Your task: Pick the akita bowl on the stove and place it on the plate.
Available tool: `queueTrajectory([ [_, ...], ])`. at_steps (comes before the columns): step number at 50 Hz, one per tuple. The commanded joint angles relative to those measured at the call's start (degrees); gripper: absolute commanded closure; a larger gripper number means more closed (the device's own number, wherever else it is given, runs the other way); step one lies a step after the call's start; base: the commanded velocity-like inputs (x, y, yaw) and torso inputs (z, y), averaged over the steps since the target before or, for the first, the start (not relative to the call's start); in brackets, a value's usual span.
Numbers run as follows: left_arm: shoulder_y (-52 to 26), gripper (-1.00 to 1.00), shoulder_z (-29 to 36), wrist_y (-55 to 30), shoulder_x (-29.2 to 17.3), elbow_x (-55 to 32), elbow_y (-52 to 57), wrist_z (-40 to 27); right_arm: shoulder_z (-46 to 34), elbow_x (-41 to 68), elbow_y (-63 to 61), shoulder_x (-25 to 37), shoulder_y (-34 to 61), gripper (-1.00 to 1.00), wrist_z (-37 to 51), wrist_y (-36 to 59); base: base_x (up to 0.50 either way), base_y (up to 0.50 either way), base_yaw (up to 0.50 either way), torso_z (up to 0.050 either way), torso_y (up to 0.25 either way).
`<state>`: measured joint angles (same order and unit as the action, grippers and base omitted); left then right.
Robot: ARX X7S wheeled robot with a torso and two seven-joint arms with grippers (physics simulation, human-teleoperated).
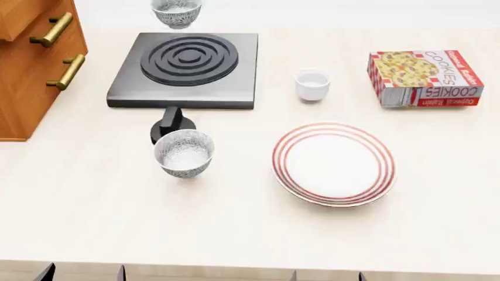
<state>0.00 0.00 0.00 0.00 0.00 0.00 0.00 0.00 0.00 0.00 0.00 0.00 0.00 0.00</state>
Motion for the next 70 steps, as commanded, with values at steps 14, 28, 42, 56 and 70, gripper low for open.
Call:
queueTrajectory([
  [14,-0.2,-1.00,4.2,0.1,-2.9,-1.6,-0.4,-3.2,-3.9,2.3,-0.8,3.1,0.2,-1.00,2.4,1.5,0.00,0.00,0.00,0.000,0.000],
  [28,0.5,-1.00,2.8,-0.6,-1.5,0.6,1.1,-1.1,-2.1,0.7,-0.3,1.5,0.1,-1.00,0.6,1.1,0.00,0.00,0.00,0.000,0.000],
  [42,0.0,-1.00,4.8,-0.8,-3.2,-1.3,0.2,-3.2,-4.2,2.4,0.1,3.2,0.3,-1.00,2.6,1.0,0.00,0.00,0.00,0.000,0.000],
  [56,-0.1,-1.00,6.5,-0.6,-4.4,-1.9,-0.1,-4.5,-7.2,1.0,-5.8,5.1,2.1,-1.00,3.7,7.0,0.00,0.00,0.00,0.000,0.000],
  [70,-0.1,-1.00,7.4,-0.4,-5.3,-2.7,-0.1,-5.6,-10.7,-1.3,-21.8,3.0,19.1,-1.00,7.2,29.7,0.00,0.00,0.00,0.000,0.000],
])
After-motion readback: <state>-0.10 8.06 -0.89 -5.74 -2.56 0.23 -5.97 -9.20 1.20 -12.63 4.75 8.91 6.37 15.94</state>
